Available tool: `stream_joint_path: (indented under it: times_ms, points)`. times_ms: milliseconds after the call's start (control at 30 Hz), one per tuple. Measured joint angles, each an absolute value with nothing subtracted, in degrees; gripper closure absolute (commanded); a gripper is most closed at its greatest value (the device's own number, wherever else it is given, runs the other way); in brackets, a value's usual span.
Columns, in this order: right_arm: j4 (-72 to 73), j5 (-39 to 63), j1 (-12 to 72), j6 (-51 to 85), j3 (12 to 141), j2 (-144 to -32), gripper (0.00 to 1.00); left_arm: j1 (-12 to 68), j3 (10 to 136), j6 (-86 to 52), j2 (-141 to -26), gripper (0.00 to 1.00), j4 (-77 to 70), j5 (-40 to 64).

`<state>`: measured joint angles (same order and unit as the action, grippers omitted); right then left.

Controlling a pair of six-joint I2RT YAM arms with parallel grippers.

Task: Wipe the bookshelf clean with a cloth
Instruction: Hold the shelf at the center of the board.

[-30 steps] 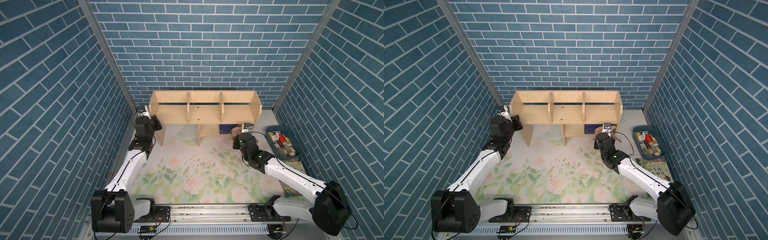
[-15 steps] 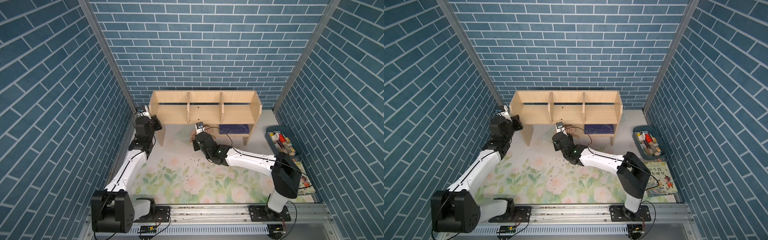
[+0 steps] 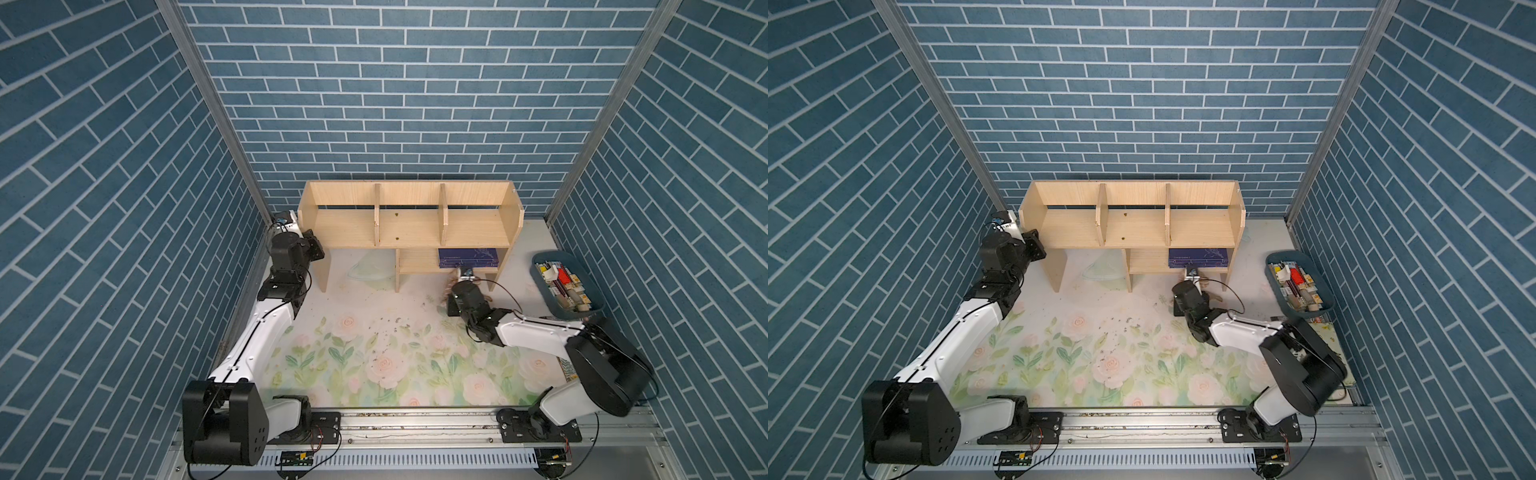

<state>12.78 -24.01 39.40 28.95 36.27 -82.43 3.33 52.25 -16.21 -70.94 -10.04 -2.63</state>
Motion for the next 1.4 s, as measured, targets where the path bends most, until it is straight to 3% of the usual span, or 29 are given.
stream_joint_path:
  times_ms: [167, 333, 633, 933, 1133, 1400]
  points:
    - [9.98, -24.84, 30.00, 29.10, 32.40, -68.40, 1.00, 3.40, 52.25, -16.19, -70.94, 1.00, -10.00, -2.79]
    - [8.08, -23.66, 22.81, 27.29, 33.34, -63.96, 1.00, 3.40, 52.25, -16.16, -70.91, 1.00, -9.98, -2.87]
    - [5.21, -23.75, 22.74, 22.06, 42.74, -63.68, 1.00, 3.79, 52.25, -15.88, -70.91, 1.00, -9.96, -3.62]
    - [11.27, -21.78, 21.61, 23.16, 30.22, -72.95, 1.00, 3.95, 52.25, -15.64, -70.91, 1.00, -9.93, -3.95]
    - [14.11, -17.04, 22.13, 23.57, 29.63, -76.88, 1.00, 3.99, 52.25, -15.55, -70.94, 1.00, -9.93, -3.99]
    - [17.47, -16.29, 35.48, 23.97, 39.97, -85.19, 1.00, 4.08, 52.25, -15.18, -70.94, 1.00, -9.93, -4.27]
